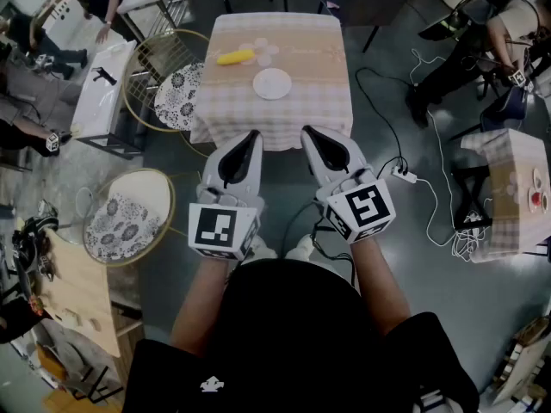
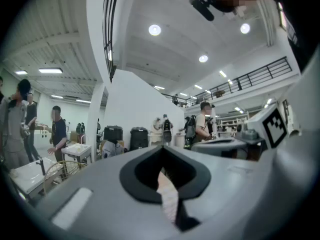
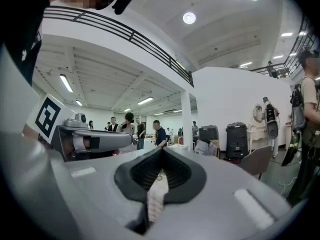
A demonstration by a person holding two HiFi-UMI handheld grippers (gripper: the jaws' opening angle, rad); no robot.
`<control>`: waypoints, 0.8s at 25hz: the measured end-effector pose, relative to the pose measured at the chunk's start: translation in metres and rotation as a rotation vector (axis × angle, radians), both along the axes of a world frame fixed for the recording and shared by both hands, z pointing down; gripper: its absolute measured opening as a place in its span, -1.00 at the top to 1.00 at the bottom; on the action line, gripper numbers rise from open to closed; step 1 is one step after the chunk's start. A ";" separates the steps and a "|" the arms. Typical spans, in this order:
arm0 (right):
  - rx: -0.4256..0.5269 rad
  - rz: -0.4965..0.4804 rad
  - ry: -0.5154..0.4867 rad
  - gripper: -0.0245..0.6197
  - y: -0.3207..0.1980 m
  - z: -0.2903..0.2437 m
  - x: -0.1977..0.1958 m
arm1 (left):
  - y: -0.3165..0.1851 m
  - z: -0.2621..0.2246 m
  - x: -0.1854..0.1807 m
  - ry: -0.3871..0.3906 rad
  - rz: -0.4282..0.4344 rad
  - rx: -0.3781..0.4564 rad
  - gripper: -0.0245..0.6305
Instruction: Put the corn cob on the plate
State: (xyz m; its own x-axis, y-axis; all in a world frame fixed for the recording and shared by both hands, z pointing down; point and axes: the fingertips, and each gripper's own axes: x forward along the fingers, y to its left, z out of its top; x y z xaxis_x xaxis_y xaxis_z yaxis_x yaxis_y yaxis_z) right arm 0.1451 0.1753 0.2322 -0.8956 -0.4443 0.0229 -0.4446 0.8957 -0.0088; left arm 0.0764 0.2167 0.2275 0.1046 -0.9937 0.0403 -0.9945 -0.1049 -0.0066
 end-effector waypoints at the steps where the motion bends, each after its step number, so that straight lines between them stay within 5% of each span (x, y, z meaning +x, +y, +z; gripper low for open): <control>1: 0.006 0.003 0.006 0.92 -0.001 0.001 0.002 | -0.001 0.000 0.002 -0.003 0.002 0.003 0.90; 20: 0.018 -0.026 0.002 0.92 -0.017 0.002 0.048 | -0.012 0.006 0.045 -0.010 -0.059 -0.011 0.90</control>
